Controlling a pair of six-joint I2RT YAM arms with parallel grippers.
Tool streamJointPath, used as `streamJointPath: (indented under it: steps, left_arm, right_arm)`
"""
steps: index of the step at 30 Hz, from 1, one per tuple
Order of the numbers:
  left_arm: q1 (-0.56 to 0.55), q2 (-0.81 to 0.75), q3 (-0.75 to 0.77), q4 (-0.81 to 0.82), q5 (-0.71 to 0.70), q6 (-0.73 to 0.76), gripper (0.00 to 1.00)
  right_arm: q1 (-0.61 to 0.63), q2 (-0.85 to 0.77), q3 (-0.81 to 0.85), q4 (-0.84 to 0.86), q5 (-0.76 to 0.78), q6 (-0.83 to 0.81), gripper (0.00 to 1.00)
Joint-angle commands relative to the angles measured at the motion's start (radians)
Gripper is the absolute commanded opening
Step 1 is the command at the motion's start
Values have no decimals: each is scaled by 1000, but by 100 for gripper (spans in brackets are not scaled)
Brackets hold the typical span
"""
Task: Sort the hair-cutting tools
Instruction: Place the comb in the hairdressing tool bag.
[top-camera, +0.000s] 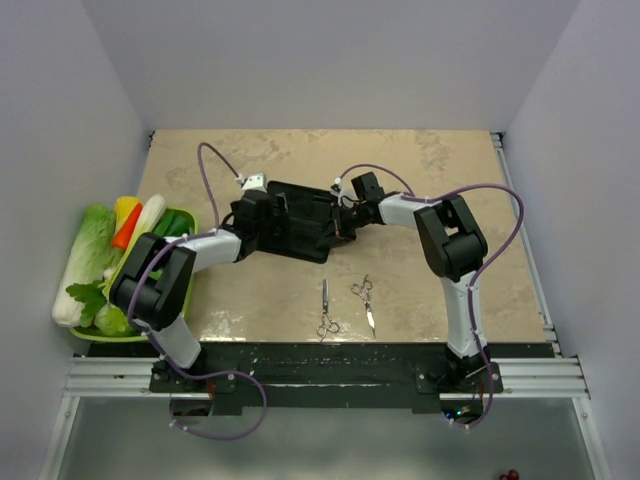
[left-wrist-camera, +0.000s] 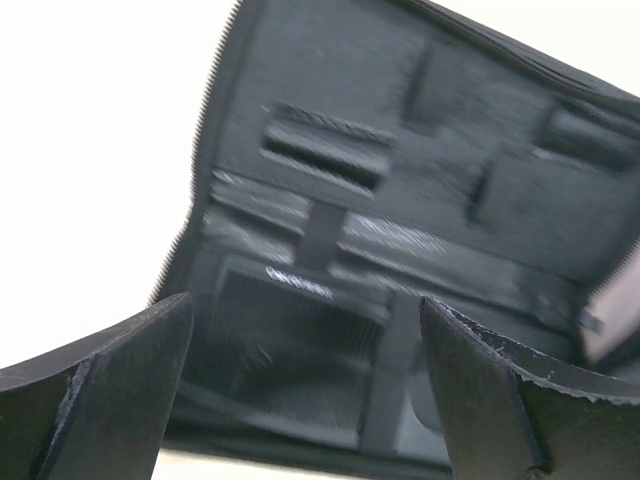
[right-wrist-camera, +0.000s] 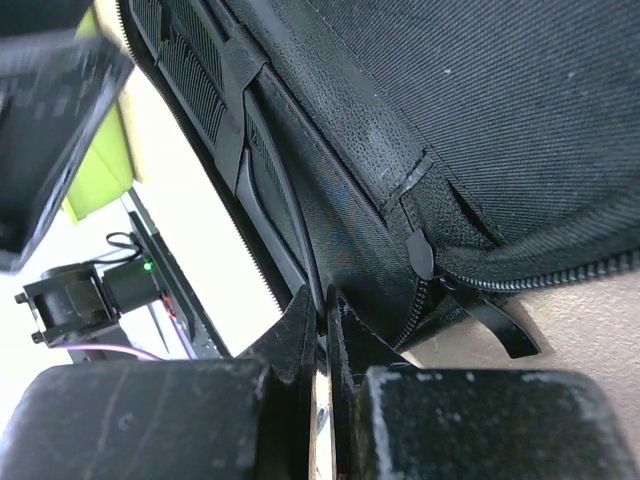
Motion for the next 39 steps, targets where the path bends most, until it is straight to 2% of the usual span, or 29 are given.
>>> streamJointPath:
  steps: [1, 9, 27, 28, 33, 34, 36, 39]
  left_arm:
    - [27, 50, 72, 35, -75, 42, 99]
    - [97, 77, 52, 77, -45, 20, 99]
    - [102, 157, 16, 150, 112, -32, 98]
    - [102, 156, 13, 150, 113, -35, 98]
    - [102, 145, 3, 155, 129, -39, 98]
    - [102, 140, 1, 156, 129, -39, 98]
    - [102, 136, -2, 156, 129, -39, 98]
    - [102, 126, -8, 156, 129, -39, 98]
  right_arm:
    - [53, 26, -33, -17, 134, -32, 0]
    - [64, 41, -27, -23, 139, -39, 0]
    - [78, 70, 29, -57, 163, -35, 2]
    - [79, 66, 29, -64, 169, -35, 12]
    - [79, 30, 7, -95, 227, -52, 45]
    - [79, 23, 2, -101, 234, -53, 55]
    - [78, 0, -12, -107, 240, -56, 58]
    - [78, -36, -35, -115, 258, -56, 73]
